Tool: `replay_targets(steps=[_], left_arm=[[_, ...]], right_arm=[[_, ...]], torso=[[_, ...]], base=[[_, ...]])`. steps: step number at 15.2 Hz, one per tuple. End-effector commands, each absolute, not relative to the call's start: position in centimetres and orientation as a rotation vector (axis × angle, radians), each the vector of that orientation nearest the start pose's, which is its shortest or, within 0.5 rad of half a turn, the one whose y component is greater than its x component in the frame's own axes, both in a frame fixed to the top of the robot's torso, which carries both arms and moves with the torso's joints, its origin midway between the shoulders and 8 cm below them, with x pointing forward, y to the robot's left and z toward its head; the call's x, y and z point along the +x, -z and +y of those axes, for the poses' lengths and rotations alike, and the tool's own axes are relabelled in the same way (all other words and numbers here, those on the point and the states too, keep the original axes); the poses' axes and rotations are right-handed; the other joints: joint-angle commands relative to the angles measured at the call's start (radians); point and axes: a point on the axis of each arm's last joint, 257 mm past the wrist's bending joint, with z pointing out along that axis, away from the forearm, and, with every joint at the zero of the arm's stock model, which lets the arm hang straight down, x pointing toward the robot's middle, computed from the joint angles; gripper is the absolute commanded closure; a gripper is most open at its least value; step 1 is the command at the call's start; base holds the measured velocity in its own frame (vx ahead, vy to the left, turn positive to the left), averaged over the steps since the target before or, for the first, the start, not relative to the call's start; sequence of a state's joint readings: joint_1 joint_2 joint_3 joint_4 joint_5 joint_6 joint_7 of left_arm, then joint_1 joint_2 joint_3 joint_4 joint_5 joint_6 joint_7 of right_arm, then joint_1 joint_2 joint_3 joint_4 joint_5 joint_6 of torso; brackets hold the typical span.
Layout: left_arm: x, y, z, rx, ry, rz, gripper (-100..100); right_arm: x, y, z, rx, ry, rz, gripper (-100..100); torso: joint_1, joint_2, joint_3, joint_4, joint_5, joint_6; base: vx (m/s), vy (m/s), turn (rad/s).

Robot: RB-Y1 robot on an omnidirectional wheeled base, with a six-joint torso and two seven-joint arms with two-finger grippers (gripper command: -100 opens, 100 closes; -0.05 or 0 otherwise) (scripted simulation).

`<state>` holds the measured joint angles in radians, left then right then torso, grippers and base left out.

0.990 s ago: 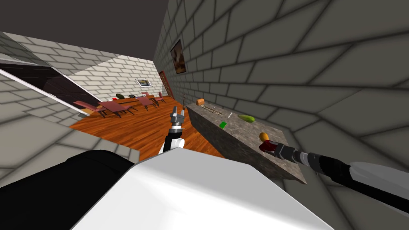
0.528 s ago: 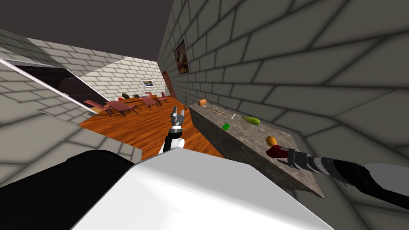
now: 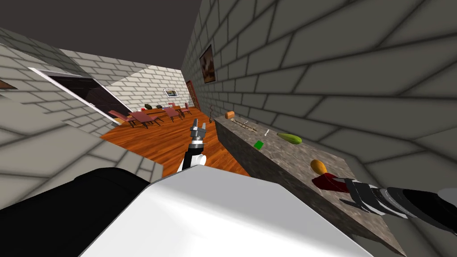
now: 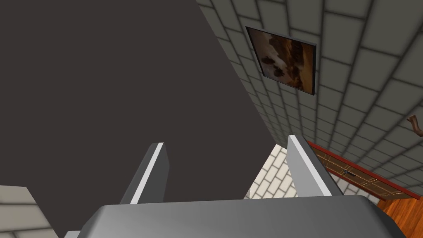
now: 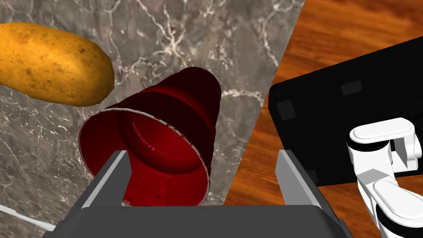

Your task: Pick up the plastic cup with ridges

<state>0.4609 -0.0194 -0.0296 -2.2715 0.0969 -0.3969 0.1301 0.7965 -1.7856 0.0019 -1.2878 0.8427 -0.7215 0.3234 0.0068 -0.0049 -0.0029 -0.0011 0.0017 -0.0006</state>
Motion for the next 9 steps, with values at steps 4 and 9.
replay_targets(steps=[4,9], left_arm=[[36.5,-1.3,27.9,-0.848,1.512,0.548,0],[36.5,-1.3,27.9,-0.848,1.512,0.548,0]], right_arm=[[20.7,25.6,-67.4,-1.591,0.288,2.52,-100],[21.0,26.4,-65.7,-1.726,0.282,2.457,-100]], torso=[[-0.004,0.003,0.002,0.001,-0.001,0.001],[-0.007,0.001,0.001,0.001,-0.002,0.003]], base=[[0.026,0.031,0.011],[0.08,-0.004,-0.211]])
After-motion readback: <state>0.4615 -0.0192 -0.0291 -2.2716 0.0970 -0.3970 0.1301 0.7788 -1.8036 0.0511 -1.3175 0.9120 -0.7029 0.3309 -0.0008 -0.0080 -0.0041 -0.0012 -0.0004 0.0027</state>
